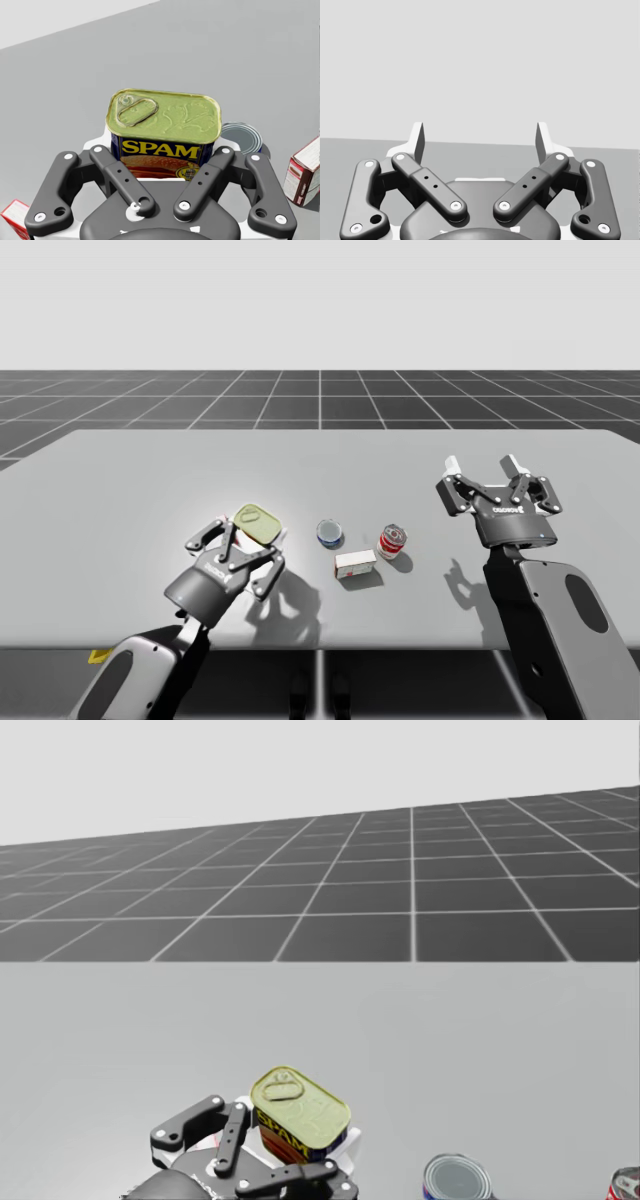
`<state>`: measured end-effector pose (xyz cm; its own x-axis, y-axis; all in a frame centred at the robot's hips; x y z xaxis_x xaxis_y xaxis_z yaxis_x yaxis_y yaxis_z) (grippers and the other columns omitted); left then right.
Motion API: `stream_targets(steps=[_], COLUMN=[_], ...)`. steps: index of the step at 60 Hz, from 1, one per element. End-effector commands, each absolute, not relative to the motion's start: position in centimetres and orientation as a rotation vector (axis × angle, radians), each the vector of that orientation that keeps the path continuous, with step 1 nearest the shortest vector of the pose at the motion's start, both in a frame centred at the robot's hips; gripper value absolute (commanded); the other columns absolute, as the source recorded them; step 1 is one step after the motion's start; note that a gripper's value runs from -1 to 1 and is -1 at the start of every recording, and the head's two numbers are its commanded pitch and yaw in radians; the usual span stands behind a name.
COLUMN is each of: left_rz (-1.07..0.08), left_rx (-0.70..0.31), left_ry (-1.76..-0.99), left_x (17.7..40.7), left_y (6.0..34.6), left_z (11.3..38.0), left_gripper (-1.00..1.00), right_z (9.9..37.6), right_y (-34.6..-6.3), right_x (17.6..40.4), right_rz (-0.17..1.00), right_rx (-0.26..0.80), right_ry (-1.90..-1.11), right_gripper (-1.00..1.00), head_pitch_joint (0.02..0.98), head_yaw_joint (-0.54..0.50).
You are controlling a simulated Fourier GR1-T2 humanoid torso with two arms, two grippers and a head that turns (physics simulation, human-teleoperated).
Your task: Lift the meat can off the table.
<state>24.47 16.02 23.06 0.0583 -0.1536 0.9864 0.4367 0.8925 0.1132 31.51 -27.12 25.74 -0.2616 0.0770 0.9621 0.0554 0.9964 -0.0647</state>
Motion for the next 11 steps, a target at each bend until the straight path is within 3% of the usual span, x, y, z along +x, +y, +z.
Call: stream_targets(steps=[1, 11], left_rz=[-0.562, -0.559], left_rx=[-0.302, -0.260], left_ry=[-1.579, -1.691], left_x=[25.2, 25.8], left_y=[14.7, 14.9], left_z=[28.5, 32.2], left_gripper=[1.00, 1.00], right_z=[25.7, 25.7], right_y=[-27.1, -27.0], right_x=[31.6, 31.6], right_rz=[0.024, 0.023], right_rx=[-0.107, -0.102], right_ry=[-1.836, -1.835], right_gripper=[-1.00, -1.00], head_pitch_joint=[0.444, 0.447], head_yaw_joint=[0.20, 0.20])
